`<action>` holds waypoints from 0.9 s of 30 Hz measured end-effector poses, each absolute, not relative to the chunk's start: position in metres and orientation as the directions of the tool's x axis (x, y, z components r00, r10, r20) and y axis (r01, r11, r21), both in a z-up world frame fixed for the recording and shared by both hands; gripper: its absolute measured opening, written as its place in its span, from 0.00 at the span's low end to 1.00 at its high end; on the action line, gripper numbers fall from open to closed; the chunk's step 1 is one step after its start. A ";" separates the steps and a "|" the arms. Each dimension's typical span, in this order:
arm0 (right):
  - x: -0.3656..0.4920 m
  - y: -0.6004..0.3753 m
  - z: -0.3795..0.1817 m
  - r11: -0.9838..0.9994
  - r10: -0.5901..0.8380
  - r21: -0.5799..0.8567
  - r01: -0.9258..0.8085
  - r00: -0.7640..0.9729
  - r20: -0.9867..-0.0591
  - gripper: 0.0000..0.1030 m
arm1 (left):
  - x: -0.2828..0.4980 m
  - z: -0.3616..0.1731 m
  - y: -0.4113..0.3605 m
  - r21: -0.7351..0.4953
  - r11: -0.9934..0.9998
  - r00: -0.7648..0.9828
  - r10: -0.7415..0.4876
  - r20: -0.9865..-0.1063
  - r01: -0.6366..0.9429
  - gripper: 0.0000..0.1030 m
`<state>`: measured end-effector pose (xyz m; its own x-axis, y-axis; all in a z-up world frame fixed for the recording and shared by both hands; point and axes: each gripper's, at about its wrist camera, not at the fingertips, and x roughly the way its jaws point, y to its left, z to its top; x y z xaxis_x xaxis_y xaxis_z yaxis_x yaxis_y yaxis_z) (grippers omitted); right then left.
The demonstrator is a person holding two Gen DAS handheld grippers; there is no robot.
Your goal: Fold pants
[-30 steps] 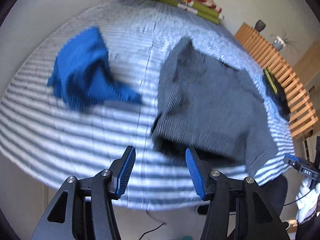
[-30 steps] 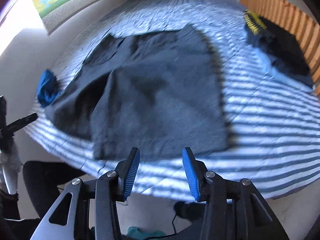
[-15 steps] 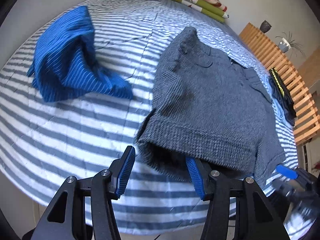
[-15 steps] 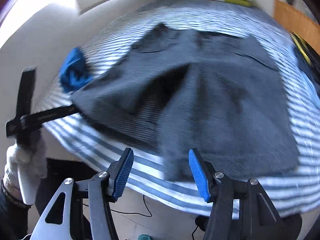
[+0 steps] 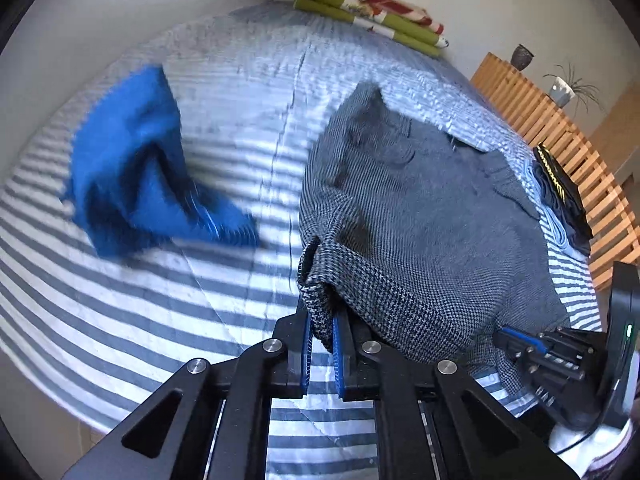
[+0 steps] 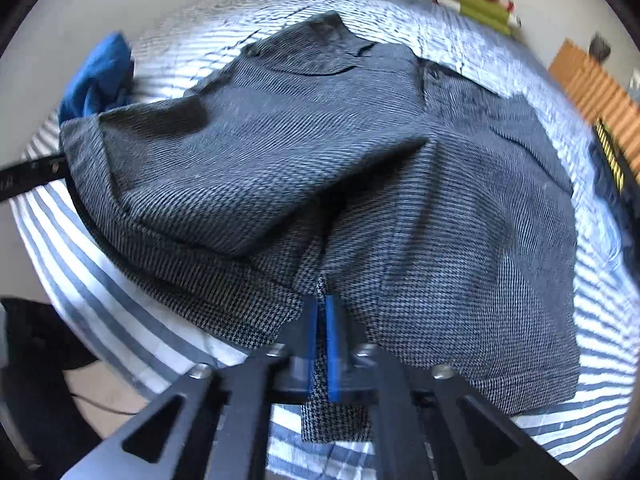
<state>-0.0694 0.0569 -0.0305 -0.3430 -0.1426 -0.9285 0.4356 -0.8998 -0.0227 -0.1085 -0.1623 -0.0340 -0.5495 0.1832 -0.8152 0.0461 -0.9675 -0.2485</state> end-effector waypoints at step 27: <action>-0.101 0.303 -0.014 -0.998 -0.051 0.059 -0.013 -0.339 -0.940 0.37 | -0.032 -0.004 -0.082 -0.278 -0.936 -0.456 0.349 -0.819 -0.217 0.46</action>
<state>-0.1011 0.3025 -0.0143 -0.3385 -0.0509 -0.9396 -0.0134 -0.9982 0.0588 -0.0318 -0.0822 -0.0038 -0.4559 0.3493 -0.8186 -0.2172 -0.9356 -0.2783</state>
